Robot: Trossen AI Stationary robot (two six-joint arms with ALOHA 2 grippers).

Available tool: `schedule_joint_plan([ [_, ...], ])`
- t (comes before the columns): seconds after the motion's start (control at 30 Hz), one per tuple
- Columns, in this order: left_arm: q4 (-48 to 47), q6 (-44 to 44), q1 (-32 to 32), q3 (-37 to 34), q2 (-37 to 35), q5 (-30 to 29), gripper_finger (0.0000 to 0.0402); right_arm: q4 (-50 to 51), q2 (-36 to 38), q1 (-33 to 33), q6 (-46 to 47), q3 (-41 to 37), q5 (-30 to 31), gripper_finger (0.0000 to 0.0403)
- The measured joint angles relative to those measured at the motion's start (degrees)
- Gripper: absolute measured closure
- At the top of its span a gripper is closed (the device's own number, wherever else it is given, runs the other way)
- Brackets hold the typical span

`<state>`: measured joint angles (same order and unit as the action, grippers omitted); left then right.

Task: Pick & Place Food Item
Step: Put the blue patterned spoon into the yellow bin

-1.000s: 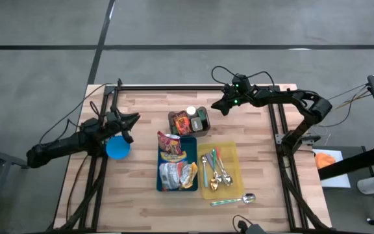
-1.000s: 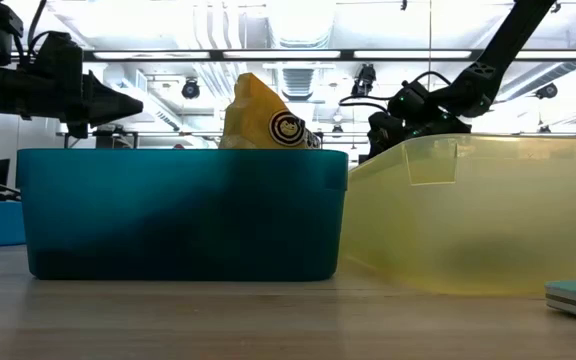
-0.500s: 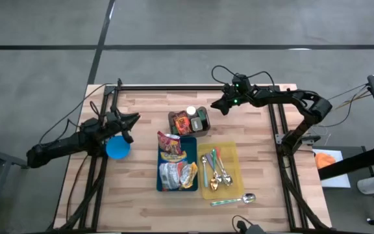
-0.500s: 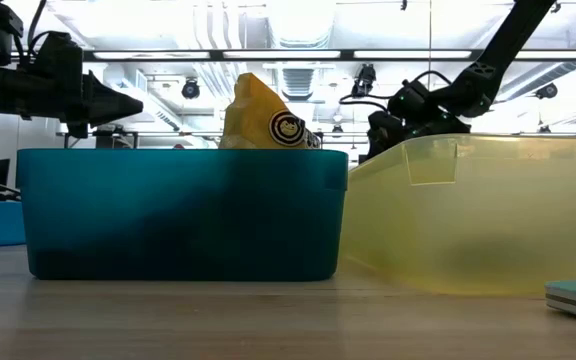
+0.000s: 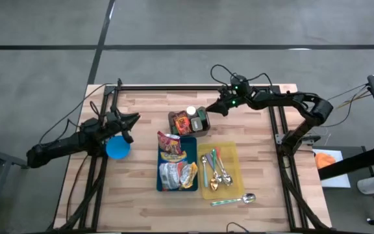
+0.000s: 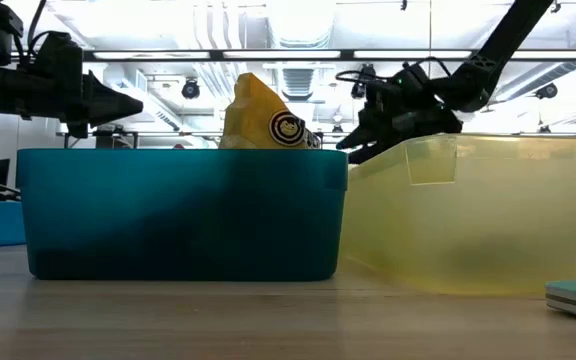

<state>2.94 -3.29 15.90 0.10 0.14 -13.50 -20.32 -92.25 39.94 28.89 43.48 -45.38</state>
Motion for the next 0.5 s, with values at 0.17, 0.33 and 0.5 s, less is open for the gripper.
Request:
schedule_joint_plan([
  [0.17, 0.00, 0.00, 0.00, 0.00, 0.00, 0.00, 0.0334, -0.37, 3.54, -2.79, -0.56, -0.02, 1.09, 0.0287],
  [0.33, 0.00, 0.00, 0.00, -0.01, -0.02, 0.02, 0.0334, 6.19, 13.44, -10.02, -12.25, -0.02, 16.58, 0.0287],
  [0.5, 0.00, 0.00, 0.00, -0.02, -0.02, 0.02, 0.0334, 19.66, 25.75, -19.92, -16.66, -0.02, 34.18, 0.0287],
])
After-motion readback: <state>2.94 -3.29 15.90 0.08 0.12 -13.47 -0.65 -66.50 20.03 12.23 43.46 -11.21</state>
